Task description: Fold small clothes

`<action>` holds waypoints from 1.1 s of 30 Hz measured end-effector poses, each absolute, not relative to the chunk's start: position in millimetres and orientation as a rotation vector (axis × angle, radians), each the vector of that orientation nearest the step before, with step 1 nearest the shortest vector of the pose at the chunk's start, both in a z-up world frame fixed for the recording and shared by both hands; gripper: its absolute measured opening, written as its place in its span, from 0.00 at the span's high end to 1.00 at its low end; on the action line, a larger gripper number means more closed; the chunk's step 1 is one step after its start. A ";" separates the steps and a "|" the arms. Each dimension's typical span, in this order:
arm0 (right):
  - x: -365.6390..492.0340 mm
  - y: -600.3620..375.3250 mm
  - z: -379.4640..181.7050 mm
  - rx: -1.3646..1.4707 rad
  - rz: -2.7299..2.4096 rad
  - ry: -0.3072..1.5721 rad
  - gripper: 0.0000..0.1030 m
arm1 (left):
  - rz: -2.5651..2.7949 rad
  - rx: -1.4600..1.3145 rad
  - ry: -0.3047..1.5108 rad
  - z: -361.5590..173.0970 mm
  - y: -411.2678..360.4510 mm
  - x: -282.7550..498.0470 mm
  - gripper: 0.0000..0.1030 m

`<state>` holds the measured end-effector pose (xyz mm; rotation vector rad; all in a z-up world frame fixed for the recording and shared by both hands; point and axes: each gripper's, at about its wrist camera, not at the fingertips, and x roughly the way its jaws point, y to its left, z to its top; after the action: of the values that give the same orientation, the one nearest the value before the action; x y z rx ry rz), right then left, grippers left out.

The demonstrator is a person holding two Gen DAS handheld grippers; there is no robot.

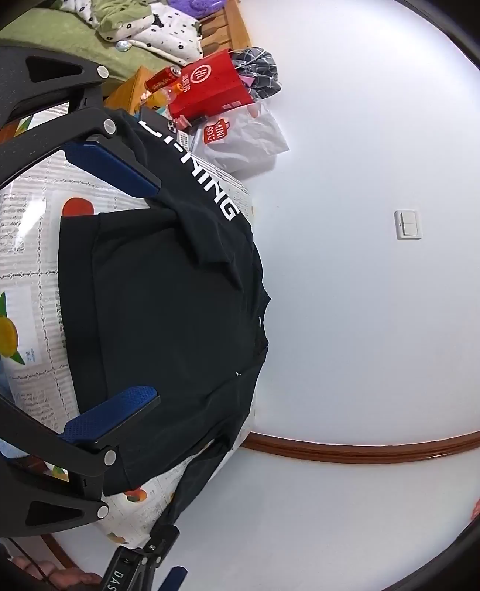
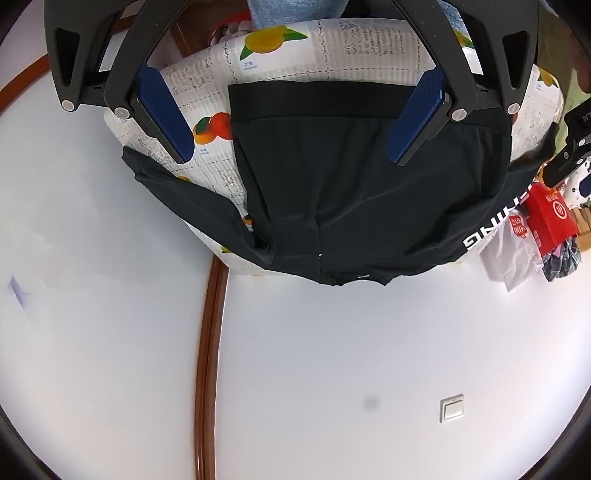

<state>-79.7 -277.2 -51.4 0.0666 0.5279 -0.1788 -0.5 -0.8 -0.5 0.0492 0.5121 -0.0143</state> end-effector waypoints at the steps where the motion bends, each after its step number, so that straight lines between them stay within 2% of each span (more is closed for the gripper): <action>1: -79.8 -276.5 -52.3 0.062 -0.182 0.529 0.00 | -0.012 0.052 0.512 -1.1 -2.2 -0.8 0.00; 10: -85.6 -268.8 -40.2 0.062 -0.171 0.516 0.00 | -0.025 0.026 0.524 -1.9 0.2 -4.9 0.00; 33: -80.4 -271.5 -50.6 0.062 -0.168 0.519 0.00 | -0.006 0.013 0.534 -5.7 10.7 -6.0 0.00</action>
<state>-80.4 -271.5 -50.6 0.0619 0.5194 -0.1681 -6.0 10.7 -5.7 0.0128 0.5337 -0.0060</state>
